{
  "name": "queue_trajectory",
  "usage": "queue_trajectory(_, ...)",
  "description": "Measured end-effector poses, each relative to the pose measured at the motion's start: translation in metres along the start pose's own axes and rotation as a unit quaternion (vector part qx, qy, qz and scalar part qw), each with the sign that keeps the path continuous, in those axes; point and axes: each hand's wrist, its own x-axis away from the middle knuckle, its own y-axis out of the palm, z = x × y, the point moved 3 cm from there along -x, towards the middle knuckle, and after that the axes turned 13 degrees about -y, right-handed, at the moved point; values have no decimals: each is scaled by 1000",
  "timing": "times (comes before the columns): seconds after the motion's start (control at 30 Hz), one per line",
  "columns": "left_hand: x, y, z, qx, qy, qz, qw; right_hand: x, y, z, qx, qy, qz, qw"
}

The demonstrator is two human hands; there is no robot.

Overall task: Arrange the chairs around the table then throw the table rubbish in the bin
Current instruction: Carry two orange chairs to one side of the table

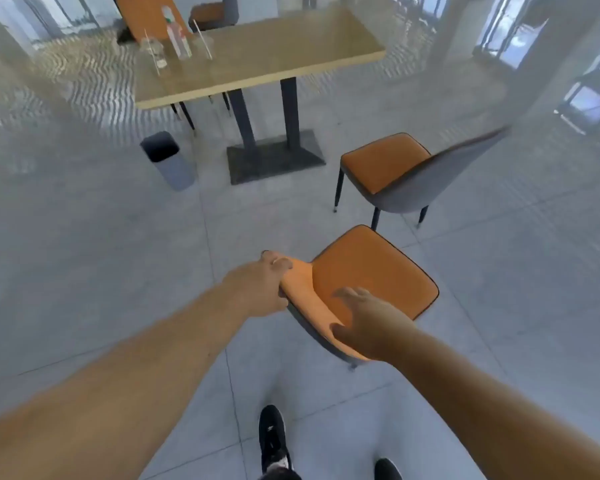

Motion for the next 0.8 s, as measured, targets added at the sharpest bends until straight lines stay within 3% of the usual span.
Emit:
queue_trajectory(0.17,-60,26,-43,-68,27,-71,995,-34,48,-5,-22,128,-41,991)
queue_trajectory(0.27,-88,33,-50,-65,70,-73,993,-48,69,-8,10,167,-68,984)
queue_trajectory(0.47,-121,38,-40,-108,138,-66,982,-52,97,2,-3,273,-37,961)
queue_trajectory(0.63,-119,30,-50,-70,178,-28,981,-60,99,4,-10,266,-30,963)
queue_trajectory(0.8,-106,30,-78,-68,134,-35,988,-77,95,-5,15,239,-46,970)
